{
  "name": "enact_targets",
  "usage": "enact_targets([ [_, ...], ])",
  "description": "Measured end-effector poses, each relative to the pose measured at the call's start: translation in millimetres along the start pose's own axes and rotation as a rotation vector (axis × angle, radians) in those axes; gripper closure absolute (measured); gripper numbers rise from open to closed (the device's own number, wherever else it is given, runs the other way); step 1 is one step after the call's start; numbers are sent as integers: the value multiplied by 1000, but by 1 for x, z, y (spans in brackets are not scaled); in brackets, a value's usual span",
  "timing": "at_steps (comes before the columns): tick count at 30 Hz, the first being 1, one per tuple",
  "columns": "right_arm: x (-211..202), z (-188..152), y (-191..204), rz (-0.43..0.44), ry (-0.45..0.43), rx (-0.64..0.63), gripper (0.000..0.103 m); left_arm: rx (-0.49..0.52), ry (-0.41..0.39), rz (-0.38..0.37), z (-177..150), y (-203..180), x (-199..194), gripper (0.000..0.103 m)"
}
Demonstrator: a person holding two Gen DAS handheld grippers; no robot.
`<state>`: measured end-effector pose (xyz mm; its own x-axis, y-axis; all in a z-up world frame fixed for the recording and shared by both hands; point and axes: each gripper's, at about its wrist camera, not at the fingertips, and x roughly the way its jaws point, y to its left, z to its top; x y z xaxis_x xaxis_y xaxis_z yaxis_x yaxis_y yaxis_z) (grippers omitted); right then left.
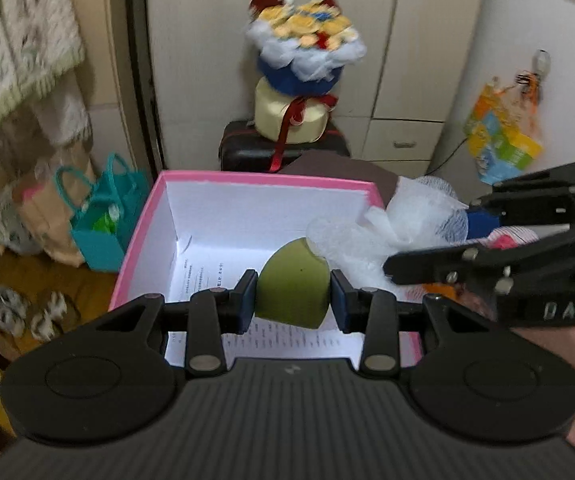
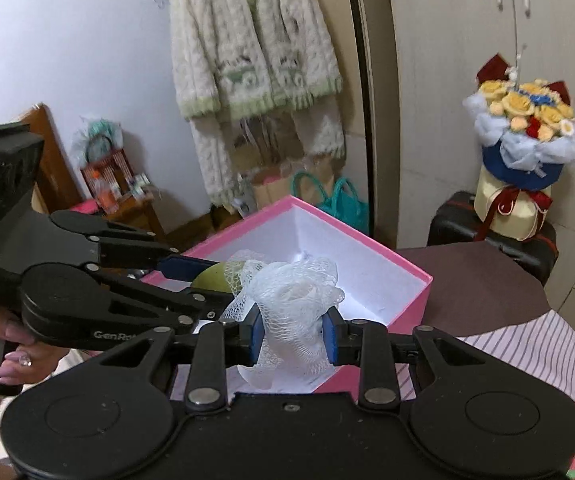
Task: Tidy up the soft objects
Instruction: 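Carry the green sponge and mesh puff with both tools over the pink box, then open both tools to drop the sponge and puff into the box, then move the left tool back toward the lavender plush on the bed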
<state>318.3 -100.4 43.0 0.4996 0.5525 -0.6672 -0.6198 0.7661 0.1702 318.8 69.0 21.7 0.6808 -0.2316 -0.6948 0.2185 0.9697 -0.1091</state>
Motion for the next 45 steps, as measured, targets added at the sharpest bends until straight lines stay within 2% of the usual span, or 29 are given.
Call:
enact_targets([
  [5, 44, -1, -5, -43, 77, -93, 69, -119, 68, -5, -1, 24, 42, 66],
  [8, 64, -4, 0, -83, 120, -165, 69, -121, 80, 14, -3, 28, 54, 66],
  [15, 96, 2, 4, -111, 198, -244, 67, -127, 136, 48, -4, 34, 76, 65],
  [19, 106, 0, 5, -122, 217, -275, 61, -99, 141, 92, -2, 32, 80, 59],
  [21, 102, 0, 6, -140, 189, -274, 56, -101, 126, 81, 0, 34, 74, 50],
  [22, 100, 0, 6, -135, 181, -269, 49, -97, 114, 77, 0, 35, 69, 48],
  [24, 91, 0, 7, -114, 165, -255, 43, -71, 83, 71, 1, 34, 59, 47],
  [27, 78, -1, 6, -82, 142, -219, 40, -7, 39, 62, 0, 31, 40, 44],
  [30, 70, -4, 8, -109, 124, -210, 31, 26, 17, 67, -1, 29, 19, 43],
  [33, 55, -8, 11, -125, 88, -194, 30, 46, 2, 55, -2, 29, -5, 40],
  [38, 12, -18, 23, -74, 18, -133, 30, 112, 0, 67, -13, 24, -42, 39],
  [45, -40, -38, 47, -50, -17, -67, 30, 181, -7, 38, -33, 10, -83, 37],
])
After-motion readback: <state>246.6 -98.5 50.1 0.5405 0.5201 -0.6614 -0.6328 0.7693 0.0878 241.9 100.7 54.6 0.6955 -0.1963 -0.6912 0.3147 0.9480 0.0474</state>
